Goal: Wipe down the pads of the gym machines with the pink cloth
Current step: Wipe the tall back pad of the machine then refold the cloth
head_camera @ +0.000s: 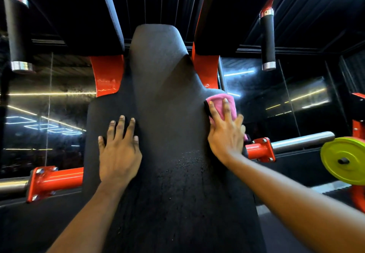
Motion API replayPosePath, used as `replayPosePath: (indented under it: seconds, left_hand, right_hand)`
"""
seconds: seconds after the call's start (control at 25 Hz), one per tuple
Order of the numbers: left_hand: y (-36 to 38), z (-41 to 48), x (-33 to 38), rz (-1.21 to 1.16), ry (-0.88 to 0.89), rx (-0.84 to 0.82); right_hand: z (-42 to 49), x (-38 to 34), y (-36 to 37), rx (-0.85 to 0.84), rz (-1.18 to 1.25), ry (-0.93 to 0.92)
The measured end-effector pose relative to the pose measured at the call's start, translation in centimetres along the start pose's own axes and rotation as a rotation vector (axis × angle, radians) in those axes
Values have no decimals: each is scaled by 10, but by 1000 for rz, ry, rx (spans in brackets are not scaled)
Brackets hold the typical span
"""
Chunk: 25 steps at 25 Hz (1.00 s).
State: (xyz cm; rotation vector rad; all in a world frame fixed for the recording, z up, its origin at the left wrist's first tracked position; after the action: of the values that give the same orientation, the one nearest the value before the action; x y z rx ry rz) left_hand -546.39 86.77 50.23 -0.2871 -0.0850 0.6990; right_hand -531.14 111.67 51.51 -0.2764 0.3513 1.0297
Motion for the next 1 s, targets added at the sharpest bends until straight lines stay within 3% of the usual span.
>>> replayPosePath:
  seconds: [0.2, 0.4, 0.52, 0.64, 0.76, 0.84, 1.0]
  left_hand:
    - [4, -4, -3, 10, 31, 31]
    - [4, -7, -7, -13, 45, 36]
    - [0, -5, -14, -78, 71, -10]
    - [-6, -1, -37, -227, 141, -84]
    - [-12, -6, -53, -344, 181, -95]
    - [-13, -9, -55, -377, 158, -66]
    - [-7, -14, -43, -285, 104, -24]
  right_hand:
    - [101, -28, 12, -134, 37, 85]
    - [18, 14, 3, -34, -3, 22]
    - [-11, 24, -3, -78, 41, 204]
    - [-6, -29, -7, -78, 111, 350]
    - [-22, -129, -5, -69, 31, 25]
    - [-37, -158, 4, -80, -2, -201]
    - [-23, -79, 3, -38, -57, -334]
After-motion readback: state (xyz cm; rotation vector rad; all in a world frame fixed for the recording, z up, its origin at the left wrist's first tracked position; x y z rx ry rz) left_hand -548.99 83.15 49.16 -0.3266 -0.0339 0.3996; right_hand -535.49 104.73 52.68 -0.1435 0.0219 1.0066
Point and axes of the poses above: each hand's wrist, its own z-axis towards the middle knuckle, its own y-axis out of the palm, x = y × z, the point moved 3 cm from there along z, towards the middle knuckle, and after that the axes turned 9 degrees about y, right-handed, at the moved point
